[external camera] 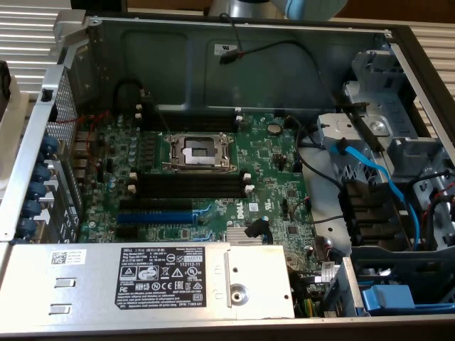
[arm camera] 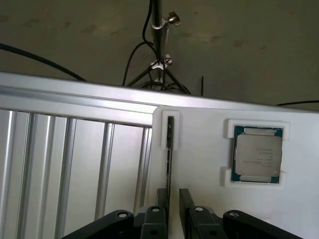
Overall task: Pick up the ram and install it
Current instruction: 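Pick up the ram and move it above insertion slot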
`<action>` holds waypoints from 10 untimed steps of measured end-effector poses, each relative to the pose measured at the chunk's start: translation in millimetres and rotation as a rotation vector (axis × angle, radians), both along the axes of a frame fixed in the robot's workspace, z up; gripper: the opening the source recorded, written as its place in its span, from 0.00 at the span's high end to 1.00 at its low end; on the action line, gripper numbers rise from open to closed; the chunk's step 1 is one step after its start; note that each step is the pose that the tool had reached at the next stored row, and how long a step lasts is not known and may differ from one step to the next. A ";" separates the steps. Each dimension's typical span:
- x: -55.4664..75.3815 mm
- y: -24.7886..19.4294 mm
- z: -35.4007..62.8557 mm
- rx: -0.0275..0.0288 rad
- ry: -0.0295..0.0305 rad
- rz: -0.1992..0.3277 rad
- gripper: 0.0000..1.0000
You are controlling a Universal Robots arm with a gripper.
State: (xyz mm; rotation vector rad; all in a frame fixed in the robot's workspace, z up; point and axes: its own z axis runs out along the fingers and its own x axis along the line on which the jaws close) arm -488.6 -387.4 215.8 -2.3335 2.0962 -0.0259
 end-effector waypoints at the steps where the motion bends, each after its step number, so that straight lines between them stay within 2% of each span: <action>1: 0.1 0.0 -0.1 -0.0003 -0.0001 0.000 0.75; 10: 0.5 0.0 -4.9 -0.0049 0.0002 -0.012 0.75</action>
